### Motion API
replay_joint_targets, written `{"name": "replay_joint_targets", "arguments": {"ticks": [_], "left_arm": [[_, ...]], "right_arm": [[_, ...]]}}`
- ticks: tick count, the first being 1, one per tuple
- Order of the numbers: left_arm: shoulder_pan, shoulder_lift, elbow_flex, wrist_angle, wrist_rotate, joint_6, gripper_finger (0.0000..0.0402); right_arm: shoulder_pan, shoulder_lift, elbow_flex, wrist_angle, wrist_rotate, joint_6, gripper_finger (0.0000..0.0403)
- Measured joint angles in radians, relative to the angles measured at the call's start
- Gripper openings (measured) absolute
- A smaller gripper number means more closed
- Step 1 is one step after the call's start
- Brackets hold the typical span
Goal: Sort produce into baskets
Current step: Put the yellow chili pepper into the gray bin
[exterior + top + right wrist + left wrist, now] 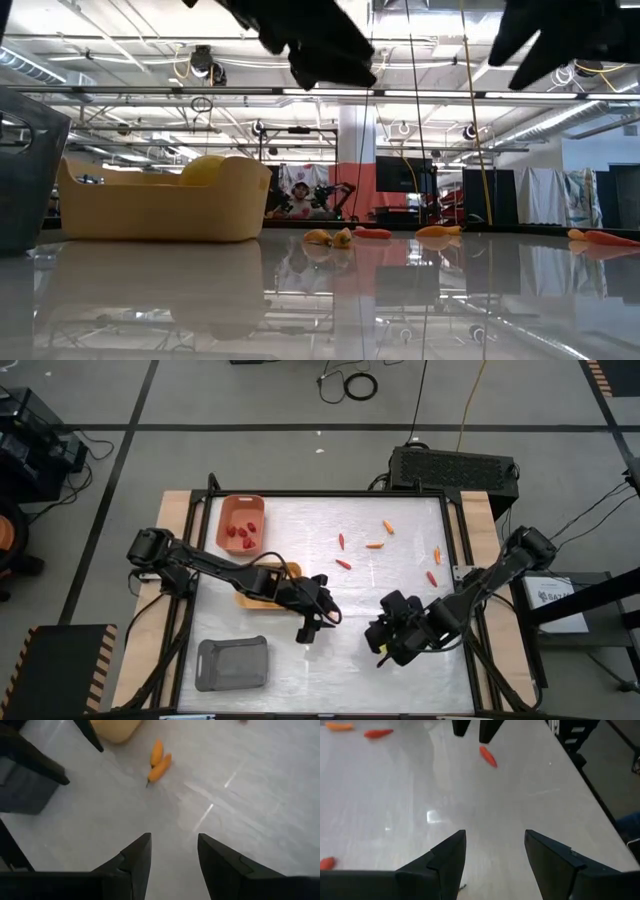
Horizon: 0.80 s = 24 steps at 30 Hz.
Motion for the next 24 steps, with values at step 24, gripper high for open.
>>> {"name": "replay_joint_targets", "arguments": {"ticks": [24], "left_arm": [[0.003,0.297,0.458,-0.269,-0.189,-0.235,0.0209]], "right_arm": [[0.083,0.005,-0.006,-0.338,-0.091,-0.457,0.0153]]}}
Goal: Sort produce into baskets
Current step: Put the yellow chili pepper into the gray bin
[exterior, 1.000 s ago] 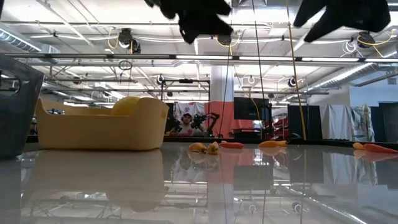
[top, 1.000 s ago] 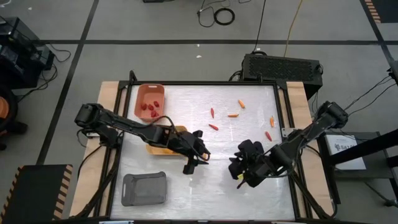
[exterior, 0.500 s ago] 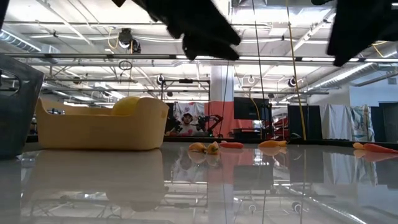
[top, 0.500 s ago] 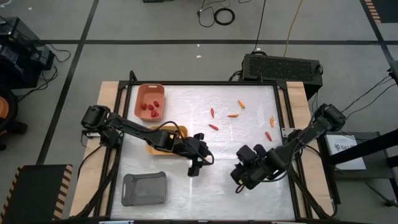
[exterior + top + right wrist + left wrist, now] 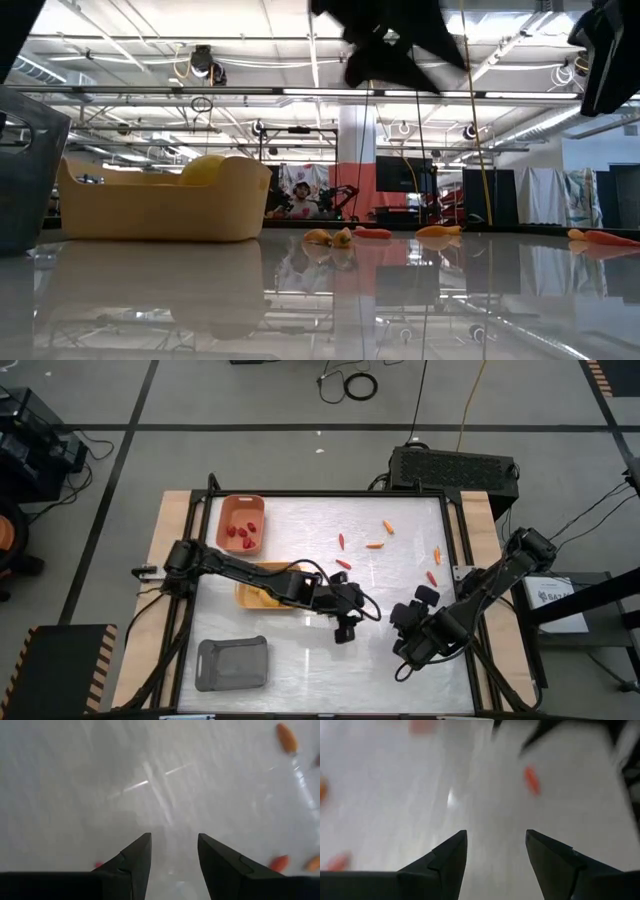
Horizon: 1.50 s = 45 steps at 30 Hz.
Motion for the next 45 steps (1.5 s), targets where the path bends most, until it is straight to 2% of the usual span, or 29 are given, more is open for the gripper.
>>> {"name": "replay_joint_targets", "arguments": {"ticks": [2,11,17,25,28,45], "left_arm": [[-0.001,0.038,0.037,-0.024,0.000,-0.061,0.0209],[0.005,0.079,0.042,-0.210,0.005,-0.358,0.0209],[0.034,0.090,0.040,-0.317,0.006,-0.515,0.0209],[0.083,0.106,0.018,-0.367,0.021,-0.526,0.0210],[0.102,0.122,0.017,-0.372,0.054,-0.525,0.0210],[0.108,0.191,0.018,-0.383,0.068,-0.414,0.0209]], "right_arm": [[0.000,-0.001,0.000,-0.002,0.002,-0.035,0.0153],[0.010,-0.001,-0.001,-0.038,0.031,-0.054,0.0153],[-0.002,-0.001,-0.001,0.060,0.060,-0.051,0.0153],[-0.019,-0.001,0.000,0.200,0.081,-0.049,0.0153],[-0.019,-0.001,-0.001,0.211,0.081,-0.019,0.0153],[-0.019,-0.001,-0.001,0.222,0.078,0.059,0.0153]]}}
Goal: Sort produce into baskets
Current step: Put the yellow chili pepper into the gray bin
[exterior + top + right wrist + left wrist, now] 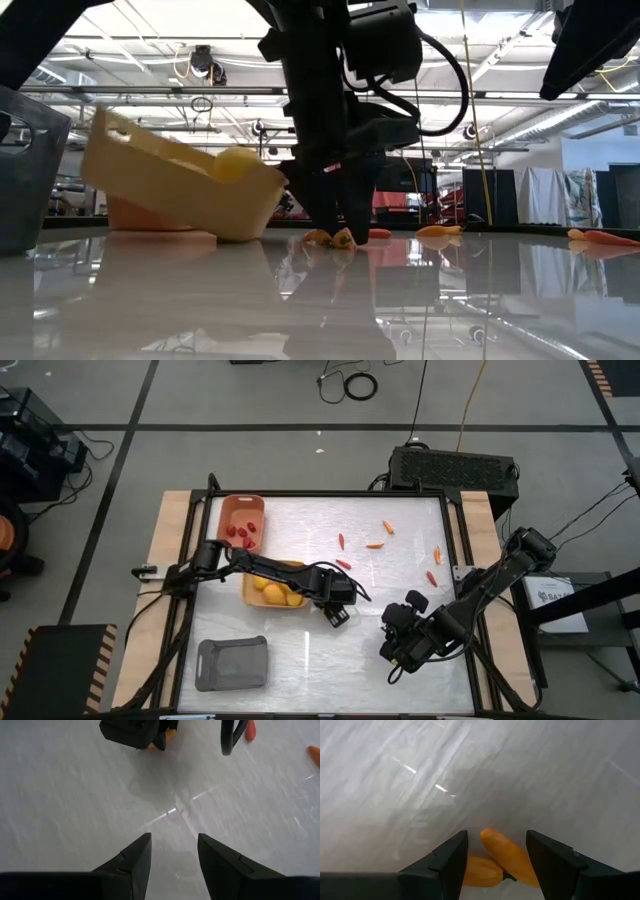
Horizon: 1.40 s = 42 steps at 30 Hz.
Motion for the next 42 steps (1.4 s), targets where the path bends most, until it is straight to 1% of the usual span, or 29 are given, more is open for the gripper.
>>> {"name": "replay_joint_targets", "arguments": {"ticks": [11,17,20,23,33,39,42], "left_arm": [[0.000,-0.003,0.001,-0.005,-0.007,0.007,0.0209],[0.003,-0.004,0.079,-0.100,-0.006,0.063,0.0209],[0.005,-0.004,0.124,-0.147,-0.010,0.114,0.0209],[0.006,-0.005,0.159,-0.158,-0.013,0.165,0.0209],[0.041,-0.005,0.162,-0.169,-0.010,0.454,0.0209],[0.064,0.005,0.162,-0.169,0.074,0.479,0.0209],[0.068,0.025,0.162,-0.175,0.104,0.527,0.0209]], "right_arm": [[-0.020,0.000,0.000,-0.010,0.002,-0.024,0.0153],[-0.036,0.000,0.000,-0.009,0.002,-0.061,0.0153],[-0.045,0.000,0.000,-0.009,-0.001,-0.068,0.0153],[-0.046,0.000,0.000,-0.009,-0.002,-0.069,0.0153],[-0.045,0.000,0.000,-0.008,-0.007,-0.074,0.0153],[-0.045,0.000,0.000,-0.008,-0.008,-0.059,0.0153],[-0.045,0.000,0.000,-0.008,-0.008,-0.056,0.0153]]}}
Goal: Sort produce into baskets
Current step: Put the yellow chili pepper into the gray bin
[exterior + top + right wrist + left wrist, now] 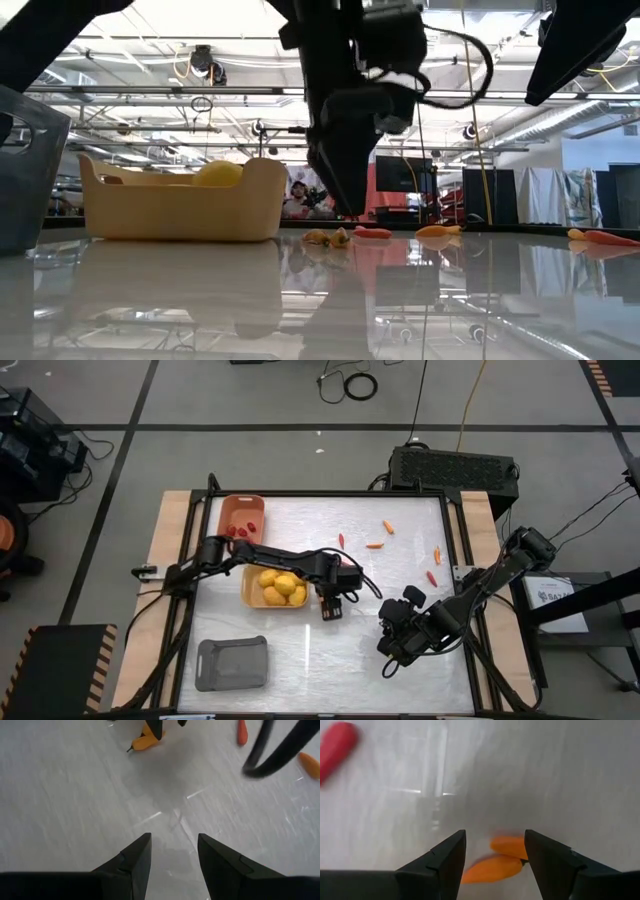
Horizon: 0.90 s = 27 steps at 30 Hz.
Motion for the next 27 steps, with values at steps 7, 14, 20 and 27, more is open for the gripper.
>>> {"name": "replay_joint_targets", "arguments": {"ticks": [7,14,20,27], "left_arm": [[0.001,0.028,-0.002,-0.012,-0.002,0.055,0.0209],[0.001,0.031,-0.003,-0.017,0.005,0.106,0.0209],[0.009,0.045,-0.004,-0.013,0.043,0.104,0.0177],[0.012,0.052,-0.004,0.006,0.049,0.100,0.0120]], "right_arm": [[0.000,0.000,0.000,-0.001,0.000,0.015,0.0153],[0.000,0.000,0.000,-0.003,0.000,0.011,0.0153],[0.000,0.000,0.000,-0.003,0.000,0.010,0.0153],[0.000,0.000,0.000,-0.003,0.000,0.008,0.0153]]}}
